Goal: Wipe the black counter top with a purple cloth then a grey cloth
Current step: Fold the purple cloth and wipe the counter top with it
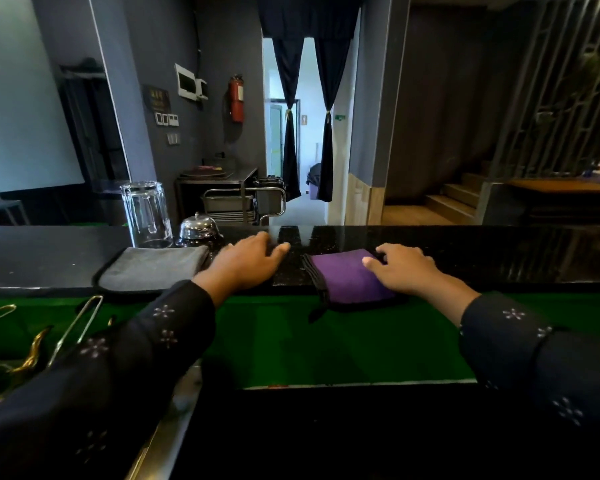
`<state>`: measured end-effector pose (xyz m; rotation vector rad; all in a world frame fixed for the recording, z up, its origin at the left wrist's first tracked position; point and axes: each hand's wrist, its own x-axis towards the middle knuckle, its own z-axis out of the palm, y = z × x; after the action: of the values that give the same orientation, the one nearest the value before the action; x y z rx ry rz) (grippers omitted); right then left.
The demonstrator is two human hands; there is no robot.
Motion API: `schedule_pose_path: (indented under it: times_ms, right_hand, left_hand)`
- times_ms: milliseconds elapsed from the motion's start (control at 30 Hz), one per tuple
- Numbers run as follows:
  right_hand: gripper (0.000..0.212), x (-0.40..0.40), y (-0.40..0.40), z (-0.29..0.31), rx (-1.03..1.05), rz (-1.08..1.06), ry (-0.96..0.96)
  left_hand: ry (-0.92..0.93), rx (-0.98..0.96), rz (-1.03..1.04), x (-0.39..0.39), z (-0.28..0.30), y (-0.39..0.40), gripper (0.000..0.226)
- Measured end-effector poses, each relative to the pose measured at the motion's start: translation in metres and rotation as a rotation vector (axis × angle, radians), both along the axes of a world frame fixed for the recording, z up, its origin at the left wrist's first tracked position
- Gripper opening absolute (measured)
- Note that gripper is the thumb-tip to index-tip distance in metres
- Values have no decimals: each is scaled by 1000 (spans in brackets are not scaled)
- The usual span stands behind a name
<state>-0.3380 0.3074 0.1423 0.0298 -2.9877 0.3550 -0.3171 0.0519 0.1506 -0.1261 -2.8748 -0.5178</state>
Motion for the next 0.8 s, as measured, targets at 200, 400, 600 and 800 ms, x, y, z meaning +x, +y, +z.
schedule_pose_path:
  times_ms: [200, 400, 600, 800]
  right_hand:
    - [53, 2, -12, 1, -274, -83, -35]
    - [57, 10, -2, 23, -582, -114, -119]
    - [12, 24, 10, 20, -701, 57, -103]
    - [65, 38, -9, 1, -569, 172, -111]
  left_hand:
    - [-92, 53, 130, -9, -25, 64, 74]
    - [77, 388, 128, 7, -26, 86, 20]
    - [241, 656, 95, 44, -32, 95, 18]
    - [274, 840, 62, 73, -29, 101, 15]
